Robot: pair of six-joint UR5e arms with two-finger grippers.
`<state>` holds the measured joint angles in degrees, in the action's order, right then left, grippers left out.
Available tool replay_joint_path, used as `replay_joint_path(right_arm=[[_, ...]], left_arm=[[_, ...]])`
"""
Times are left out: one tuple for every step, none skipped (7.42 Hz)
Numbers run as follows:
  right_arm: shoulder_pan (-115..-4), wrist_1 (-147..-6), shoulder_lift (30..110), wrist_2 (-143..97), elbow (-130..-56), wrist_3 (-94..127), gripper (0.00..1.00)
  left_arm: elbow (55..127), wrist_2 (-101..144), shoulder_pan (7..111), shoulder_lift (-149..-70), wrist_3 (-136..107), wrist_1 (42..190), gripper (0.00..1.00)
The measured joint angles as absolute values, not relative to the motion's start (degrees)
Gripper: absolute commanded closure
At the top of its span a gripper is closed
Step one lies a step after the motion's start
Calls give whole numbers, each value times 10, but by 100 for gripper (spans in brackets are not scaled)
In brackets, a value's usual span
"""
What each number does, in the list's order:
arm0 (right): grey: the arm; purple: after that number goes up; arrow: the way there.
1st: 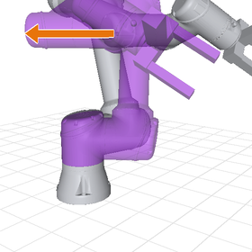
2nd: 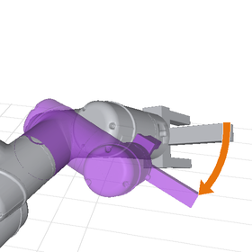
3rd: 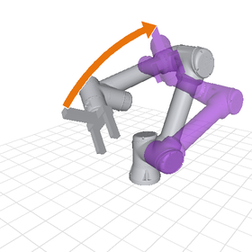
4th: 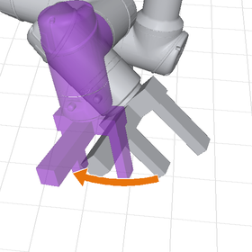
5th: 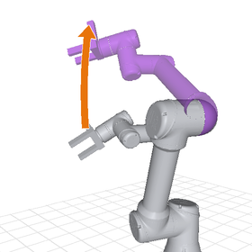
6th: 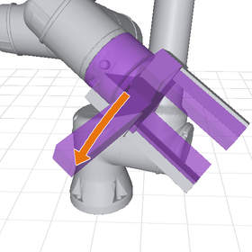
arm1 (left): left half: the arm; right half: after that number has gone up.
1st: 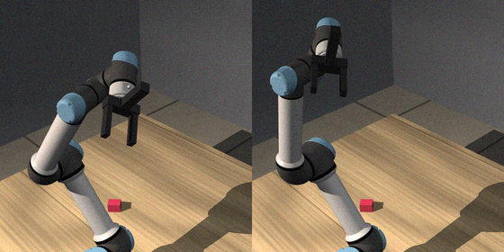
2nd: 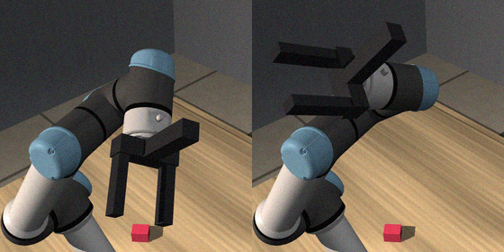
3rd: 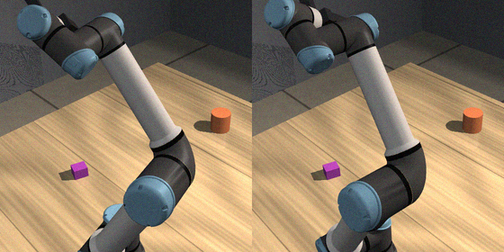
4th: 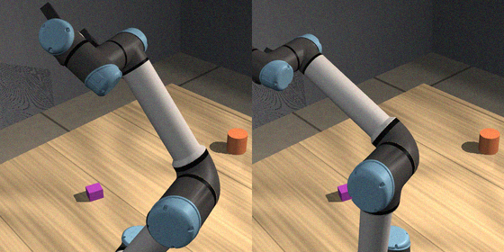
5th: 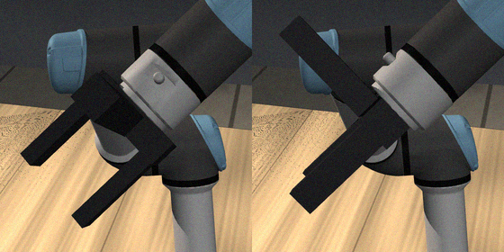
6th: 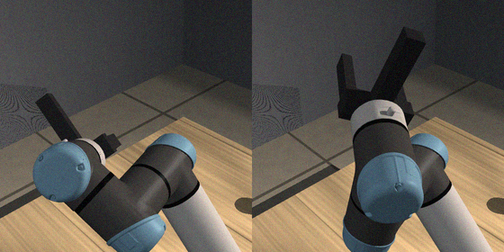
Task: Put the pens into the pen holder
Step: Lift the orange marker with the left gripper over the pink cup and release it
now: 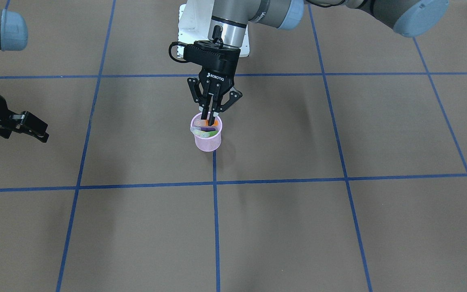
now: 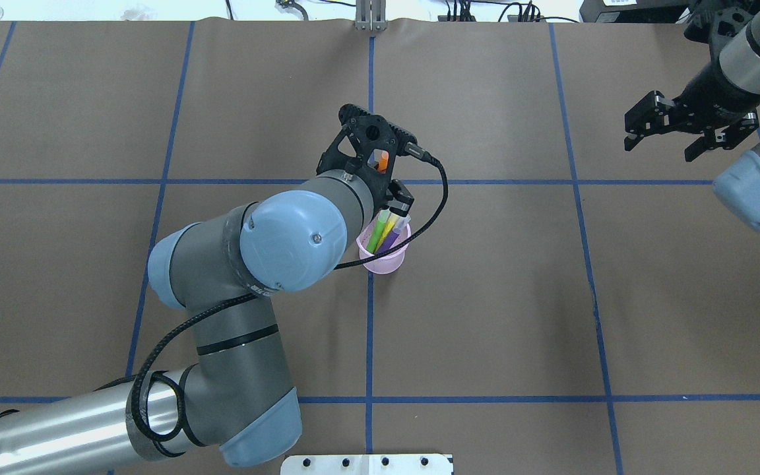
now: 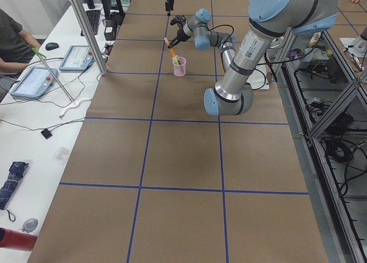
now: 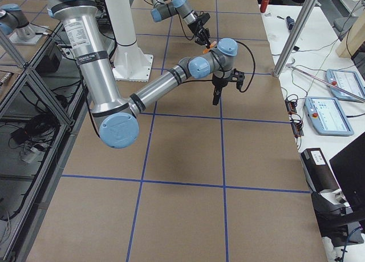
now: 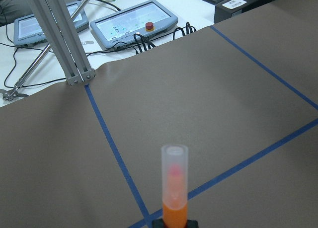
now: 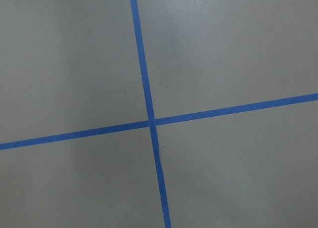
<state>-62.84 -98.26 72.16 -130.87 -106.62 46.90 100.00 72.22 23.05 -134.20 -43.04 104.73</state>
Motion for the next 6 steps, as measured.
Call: replay_joint_path(right_arm=[[-628,-983,722,-1309,-1066,469,1],[-628,-983,722,-1309,-1065,469,1],[-628,-983,722,-1309,-1064,469,0],[-628,-983,722,-1309,-1063,468,1],[-628,-983,722,-1309,-1063,468,1],[-628,-983,722,-1309,-1062,468,0]], left_arm=[[998,718,217,-1341,-432,1049,100],[995,716,206,-1342,-431,1050,100],[991,716,201,-1342,-429,1050,82],[986,716,199,-1343,-427,1050,46],[982,715,198,-1343,-426,1050,37],[980,715,198,-1343,-426,1050,6]])
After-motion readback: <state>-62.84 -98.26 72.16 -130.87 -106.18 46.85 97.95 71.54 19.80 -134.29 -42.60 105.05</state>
